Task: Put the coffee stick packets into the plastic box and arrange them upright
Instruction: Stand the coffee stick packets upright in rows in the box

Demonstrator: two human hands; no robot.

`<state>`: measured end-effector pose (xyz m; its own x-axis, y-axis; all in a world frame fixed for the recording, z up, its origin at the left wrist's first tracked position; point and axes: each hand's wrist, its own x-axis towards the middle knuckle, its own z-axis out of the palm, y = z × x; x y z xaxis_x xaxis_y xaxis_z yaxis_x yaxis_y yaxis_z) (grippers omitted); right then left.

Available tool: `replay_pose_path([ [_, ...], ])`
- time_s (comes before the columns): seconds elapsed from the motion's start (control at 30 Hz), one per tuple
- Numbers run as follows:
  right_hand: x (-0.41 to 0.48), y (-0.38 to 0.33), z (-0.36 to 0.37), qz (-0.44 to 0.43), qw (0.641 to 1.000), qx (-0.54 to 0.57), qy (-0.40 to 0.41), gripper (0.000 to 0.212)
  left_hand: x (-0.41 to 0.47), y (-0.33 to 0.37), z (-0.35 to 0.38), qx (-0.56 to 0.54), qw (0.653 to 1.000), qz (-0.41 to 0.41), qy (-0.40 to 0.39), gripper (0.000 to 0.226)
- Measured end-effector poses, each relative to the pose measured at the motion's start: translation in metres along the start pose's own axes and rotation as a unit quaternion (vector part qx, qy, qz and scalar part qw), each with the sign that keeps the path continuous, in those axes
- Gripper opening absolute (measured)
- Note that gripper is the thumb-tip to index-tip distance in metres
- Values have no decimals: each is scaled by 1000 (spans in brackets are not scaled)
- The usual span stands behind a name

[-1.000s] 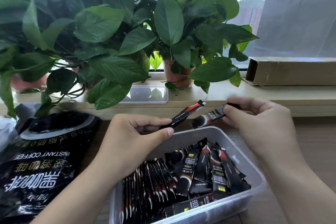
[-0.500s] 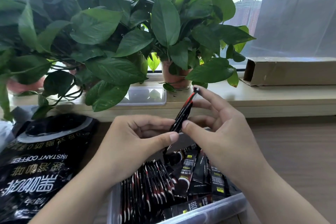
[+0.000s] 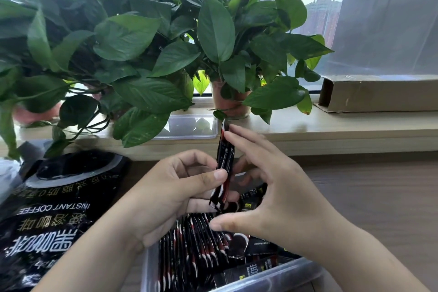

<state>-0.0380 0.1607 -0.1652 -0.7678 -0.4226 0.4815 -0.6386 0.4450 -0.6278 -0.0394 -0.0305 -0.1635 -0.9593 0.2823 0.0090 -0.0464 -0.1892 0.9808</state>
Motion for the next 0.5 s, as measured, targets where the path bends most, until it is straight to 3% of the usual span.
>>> replay_pose_path([
  [0.17,-1,6,5,-40,997,-40,44,104,0,0,3,2,1000,-5,-19,16],
  [0.27,-3,7,4,-25,999,-43,22,110,1,0,4,-1,1000,0,6,25],
  [0.5,-5,5,2,-44,999,2,14,111,-2,4,6,-21,1000,-16,-3,16],
])
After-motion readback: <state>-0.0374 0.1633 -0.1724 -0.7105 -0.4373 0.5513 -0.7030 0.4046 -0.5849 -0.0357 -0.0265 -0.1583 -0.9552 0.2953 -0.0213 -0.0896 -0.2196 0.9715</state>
